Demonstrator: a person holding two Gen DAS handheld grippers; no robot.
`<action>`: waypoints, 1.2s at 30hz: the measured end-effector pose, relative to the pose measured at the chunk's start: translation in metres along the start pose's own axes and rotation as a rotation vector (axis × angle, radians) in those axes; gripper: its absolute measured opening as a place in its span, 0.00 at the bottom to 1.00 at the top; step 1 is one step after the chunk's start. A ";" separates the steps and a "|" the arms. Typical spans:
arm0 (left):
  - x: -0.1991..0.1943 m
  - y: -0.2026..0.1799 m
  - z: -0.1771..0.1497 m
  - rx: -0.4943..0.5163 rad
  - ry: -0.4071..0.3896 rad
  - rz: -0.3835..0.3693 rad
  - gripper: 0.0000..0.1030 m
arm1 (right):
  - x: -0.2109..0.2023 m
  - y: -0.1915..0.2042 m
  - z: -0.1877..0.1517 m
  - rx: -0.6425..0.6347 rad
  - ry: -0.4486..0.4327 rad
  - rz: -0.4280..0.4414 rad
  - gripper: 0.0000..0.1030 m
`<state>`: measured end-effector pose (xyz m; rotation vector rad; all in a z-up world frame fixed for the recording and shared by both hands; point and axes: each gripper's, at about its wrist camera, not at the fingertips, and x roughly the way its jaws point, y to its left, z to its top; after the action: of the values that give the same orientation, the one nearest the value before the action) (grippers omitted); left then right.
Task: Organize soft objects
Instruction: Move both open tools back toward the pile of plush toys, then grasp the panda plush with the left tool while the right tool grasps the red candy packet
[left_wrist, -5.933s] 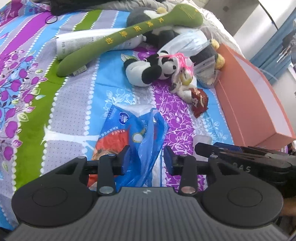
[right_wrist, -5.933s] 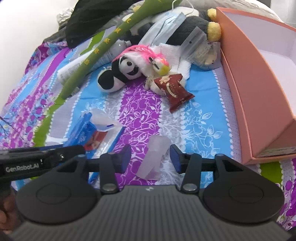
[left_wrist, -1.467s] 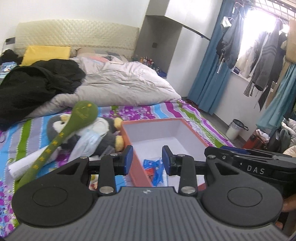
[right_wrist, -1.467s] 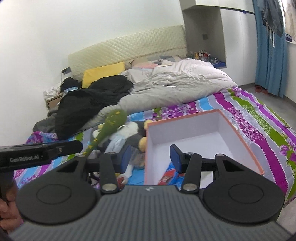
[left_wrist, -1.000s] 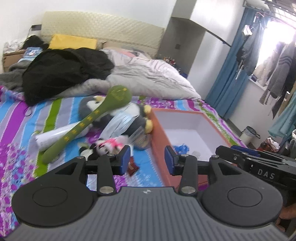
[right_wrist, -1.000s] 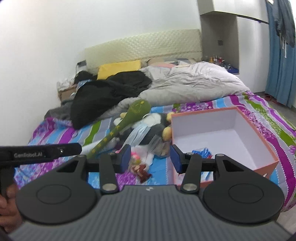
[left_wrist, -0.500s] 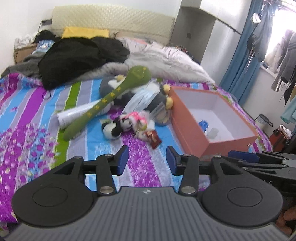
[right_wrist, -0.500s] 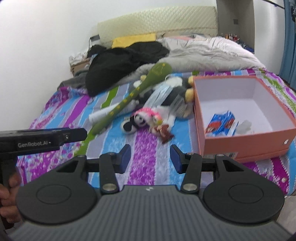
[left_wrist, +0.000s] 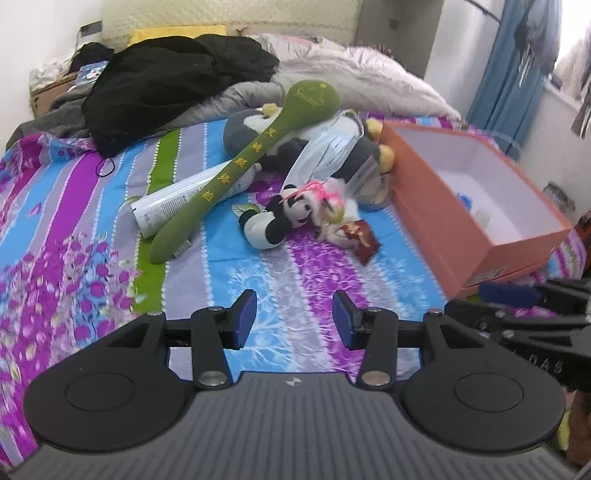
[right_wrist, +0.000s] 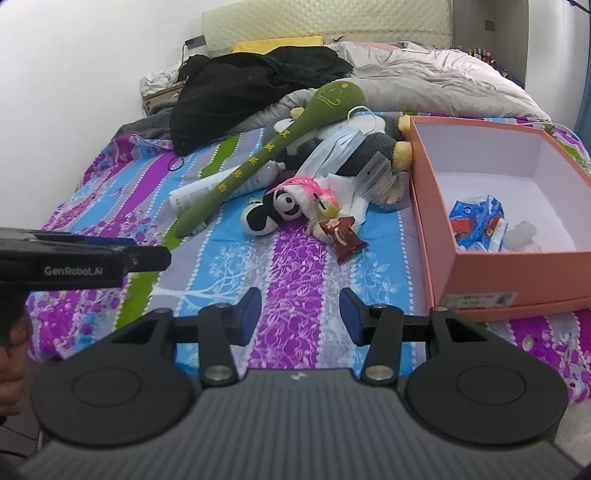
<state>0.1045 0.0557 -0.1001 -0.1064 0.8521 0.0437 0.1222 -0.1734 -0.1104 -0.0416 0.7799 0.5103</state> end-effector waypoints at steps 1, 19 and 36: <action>0.008 0.002 0.003 0.017 0.006 0.001 0.50 | 0.005 0.000 0.002 -0.003 0.001 -0.005 0.48; 0.145 0.023 0.049 0.219 0.123 0.026 0.64 | 0.112 -0.009 0.038 -0.134 0.077 -0.072 0.48; 0.225 0.010 0.064 0.489 0.119 0.025 0.64 | 0.196 -0.027 0.054 -0.256 0.165 -0.099 0.47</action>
<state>0.2995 0.0719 -0.2285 0.3637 0.9609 -0.1489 0.2868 -0.1022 -0.2097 -0.3615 0.8650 0.5138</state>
